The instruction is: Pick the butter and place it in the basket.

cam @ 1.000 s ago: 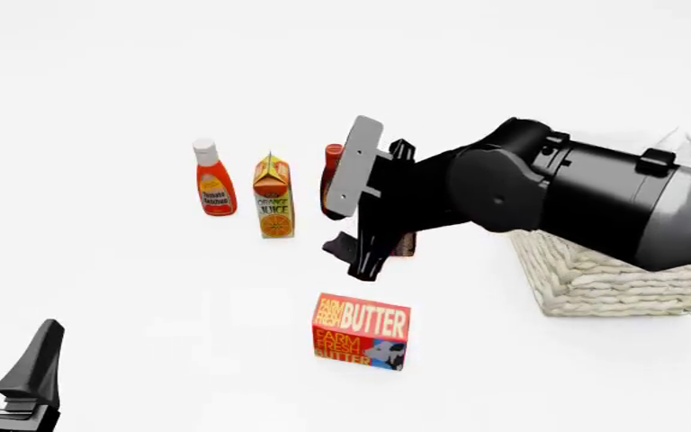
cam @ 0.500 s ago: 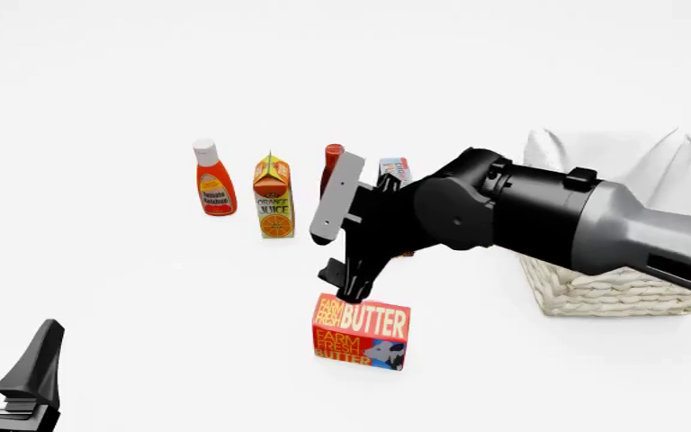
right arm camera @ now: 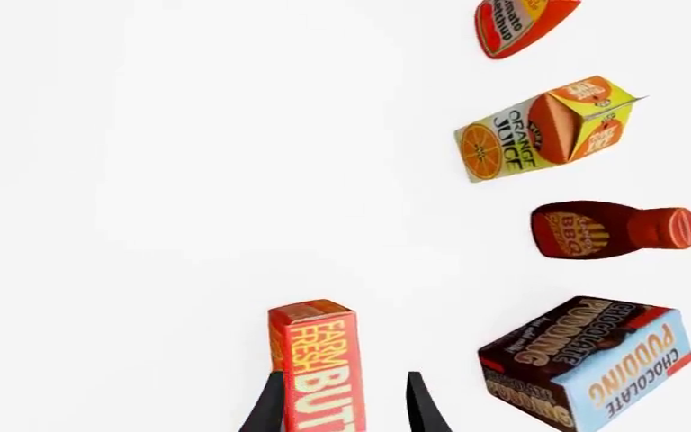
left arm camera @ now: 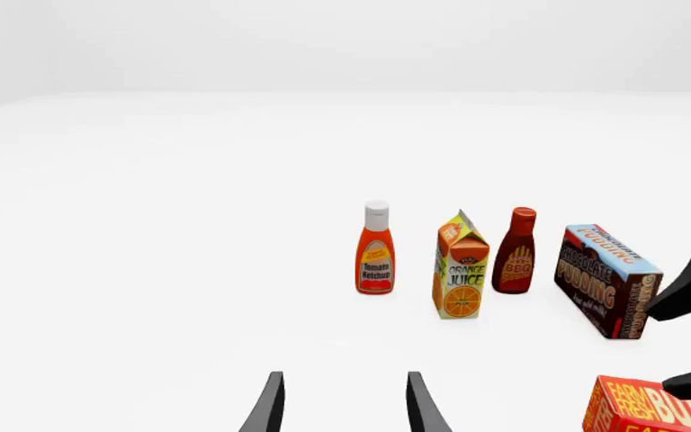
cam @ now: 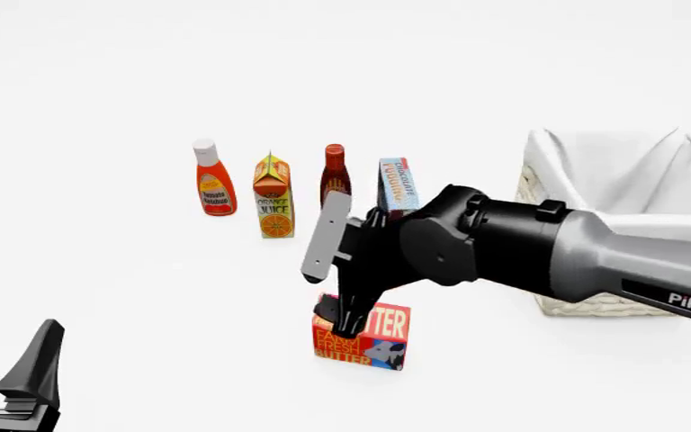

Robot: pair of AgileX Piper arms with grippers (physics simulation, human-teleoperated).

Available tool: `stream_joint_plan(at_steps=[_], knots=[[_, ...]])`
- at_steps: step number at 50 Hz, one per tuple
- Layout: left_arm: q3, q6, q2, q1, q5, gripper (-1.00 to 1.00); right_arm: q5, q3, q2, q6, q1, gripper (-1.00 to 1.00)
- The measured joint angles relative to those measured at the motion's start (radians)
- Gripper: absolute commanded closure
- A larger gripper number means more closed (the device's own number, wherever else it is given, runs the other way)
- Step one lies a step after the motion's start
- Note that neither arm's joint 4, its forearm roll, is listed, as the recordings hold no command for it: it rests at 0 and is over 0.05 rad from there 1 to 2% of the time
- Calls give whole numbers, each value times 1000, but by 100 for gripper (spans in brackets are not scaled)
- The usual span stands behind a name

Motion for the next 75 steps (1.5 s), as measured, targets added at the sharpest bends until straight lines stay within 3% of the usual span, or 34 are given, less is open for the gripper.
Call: stream_joint_plan(at_steps=[75], knots=[[0,0,0,0,0,-100,-113,71,81,4,12,-100]])
